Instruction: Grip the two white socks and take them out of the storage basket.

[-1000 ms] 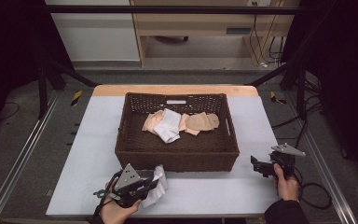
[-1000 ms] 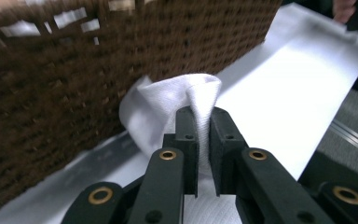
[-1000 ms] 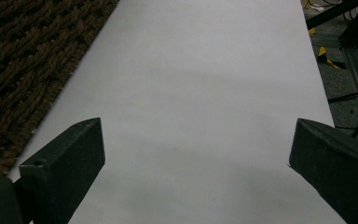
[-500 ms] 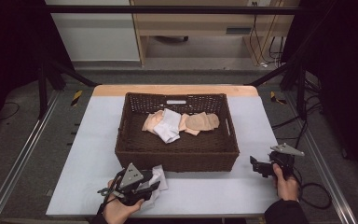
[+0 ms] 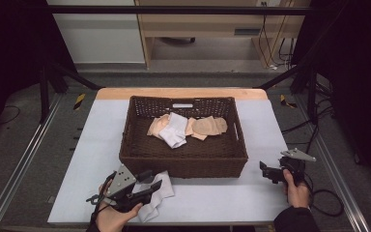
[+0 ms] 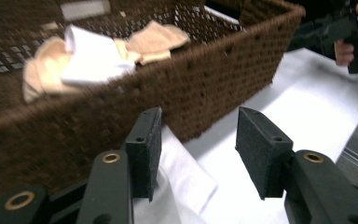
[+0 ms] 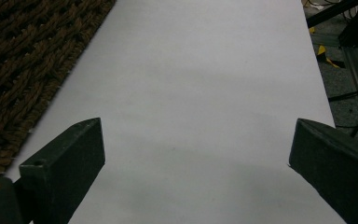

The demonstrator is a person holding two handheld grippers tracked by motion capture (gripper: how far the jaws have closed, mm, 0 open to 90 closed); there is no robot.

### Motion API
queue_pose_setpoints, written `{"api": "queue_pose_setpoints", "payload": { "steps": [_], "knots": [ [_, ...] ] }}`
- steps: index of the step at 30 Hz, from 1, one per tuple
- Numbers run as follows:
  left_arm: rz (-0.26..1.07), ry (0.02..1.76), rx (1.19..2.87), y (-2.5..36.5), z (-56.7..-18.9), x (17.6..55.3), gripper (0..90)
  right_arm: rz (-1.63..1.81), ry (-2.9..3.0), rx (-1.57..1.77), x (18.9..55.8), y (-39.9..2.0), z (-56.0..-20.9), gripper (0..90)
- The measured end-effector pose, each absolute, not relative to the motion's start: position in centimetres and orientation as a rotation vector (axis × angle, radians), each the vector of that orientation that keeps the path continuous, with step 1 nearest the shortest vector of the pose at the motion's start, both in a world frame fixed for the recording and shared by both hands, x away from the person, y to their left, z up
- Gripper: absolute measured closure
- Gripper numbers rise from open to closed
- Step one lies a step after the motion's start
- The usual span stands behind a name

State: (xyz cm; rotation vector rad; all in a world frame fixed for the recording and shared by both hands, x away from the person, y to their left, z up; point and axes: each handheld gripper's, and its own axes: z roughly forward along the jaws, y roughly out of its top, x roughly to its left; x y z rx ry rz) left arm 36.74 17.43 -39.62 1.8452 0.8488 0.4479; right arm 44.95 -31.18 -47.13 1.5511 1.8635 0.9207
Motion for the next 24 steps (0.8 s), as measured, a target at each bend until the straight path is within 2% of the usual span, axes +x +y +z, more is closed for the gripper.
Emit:
{"api": "queue_pose_setpoints", "payload": {
  "steps": [7,14,18,21,24],
  "knots": [
    [0.517,0.832,1.780,17.5,-36.7,38.1,50.4,0.920,1.863,1.550,45.0,-31.2,-47.1,3.7],
    [0.601,0.832,1.745,16.6,-34.0,41.3,49.2,0.925,1.856,1.549,45.0,-31.2,-47.1,3.7],
    [0.618,0.850,1.723,16.2,-33.0,43.3,48.0,0.926,1.854,1.547,45.0,-31.3,-47.1,3.7],
    [0.579,0.876,1.704,15.8,-32.6,44.7,46.6,0.928,1.853,1.549,45.0,-31.3,-47.1,3.7],
    [0.618,0.889,1.713,15.3,-32.4,46.0,45.0,0.930,1.852,1.549,45.0,-31.3,-47.1,3.7]
  ]
}}
